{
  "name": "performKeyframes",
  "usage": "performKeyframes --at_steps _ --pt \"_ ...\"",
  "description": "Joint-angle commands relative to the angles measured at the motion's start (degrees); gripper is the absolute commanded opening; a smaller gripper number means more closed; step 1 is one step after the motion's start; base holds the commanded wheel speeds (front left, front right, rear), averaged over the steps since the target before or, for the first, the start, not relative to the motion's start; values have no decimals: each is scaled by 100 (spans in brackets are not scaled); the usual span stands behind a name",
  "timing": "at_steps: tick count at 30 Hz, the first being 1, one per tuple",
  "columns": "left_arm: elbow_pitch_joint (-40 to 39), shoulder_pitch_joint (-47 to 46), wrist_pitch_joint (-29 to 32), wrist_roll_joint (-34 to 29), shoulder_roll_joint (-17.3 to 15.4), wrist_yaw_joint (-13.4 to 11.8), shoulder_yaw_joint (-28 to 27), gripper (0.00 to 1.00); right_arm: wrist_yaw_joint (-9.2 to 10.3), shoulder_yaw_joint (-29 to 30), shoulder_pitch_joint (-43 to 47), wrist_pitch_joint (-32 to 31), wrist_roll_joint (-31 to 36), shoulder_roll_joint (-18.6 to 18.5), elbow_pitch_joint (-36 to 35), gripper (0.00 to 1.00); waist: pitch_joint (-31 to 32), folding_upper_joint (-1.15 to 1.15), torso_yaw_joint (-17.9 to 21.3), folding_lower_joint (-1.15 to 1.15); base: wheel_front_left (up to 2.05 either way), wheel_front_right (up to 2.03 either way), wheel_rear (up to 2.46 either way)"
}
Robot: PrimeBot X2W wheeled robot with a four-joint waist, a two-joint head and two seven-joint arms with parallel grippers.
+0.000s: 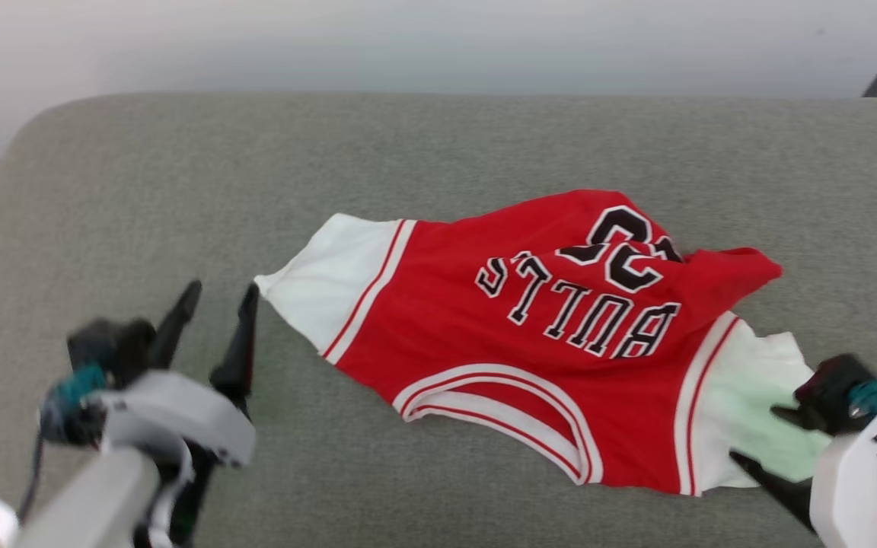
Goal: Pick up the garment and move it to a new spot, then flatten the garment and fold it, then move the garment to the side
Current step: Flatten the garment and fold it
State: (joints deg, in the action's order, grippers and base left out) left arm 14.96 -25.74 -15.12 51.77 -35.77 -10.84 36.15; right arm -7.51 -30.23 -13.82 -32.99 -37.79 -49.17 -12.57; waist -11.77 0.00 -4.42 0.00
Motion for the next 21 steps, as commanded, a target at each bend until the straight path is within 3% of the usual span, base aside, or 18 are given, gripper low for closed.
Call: performKeyframes --at_steps 1,4,8,16,17,19,20,21 --pt "-305 370 -1 -231 138 -108 -262 100 4 -277 -144 -71 -64 -152 -31 100 -87 0 -148 0 0 0 0" --pt "-750 813 -1 -622 373 -168 -649 100 4 -813 -321 -158 -42 -441 10 100 -174 0 -274 0 0 0 0" --pt "-975 1148 -1 -975 655 -69 -950 100 4 -1381 -538 -76 -4 -624 212 100 -303 0 -422 0 0 0 0" --pt "-880 1309 -2 -1316 982 264 -1302 100 23 -2246 -929 330 292 -603 1048 100 -507 0 -526 0 0 0 0" --pt "-855 1301 -2 -1329 985 313 -1326 100 27 -2322 -965 376 314 -568 1154 78 -515 0 -520 0 0 0 0" --pt "-787 1252 -2 -1393 916 424 -1323 100 48 -2450 -1056 457 299 -488 1319 6 -519 0 -493 0 0 0 0" --pt "-754 1206 10 -1415 864 478 -1297 100 49 -2477 -1082 491 253 -449 1386 0 -510 0 -473 0 0 0 0" --pt "-734 1140 48 -1449 795 531 -1275 100 48 -2497 -1123 534 217 -419 1434 0 -499 0 -453 0 0 0 0"
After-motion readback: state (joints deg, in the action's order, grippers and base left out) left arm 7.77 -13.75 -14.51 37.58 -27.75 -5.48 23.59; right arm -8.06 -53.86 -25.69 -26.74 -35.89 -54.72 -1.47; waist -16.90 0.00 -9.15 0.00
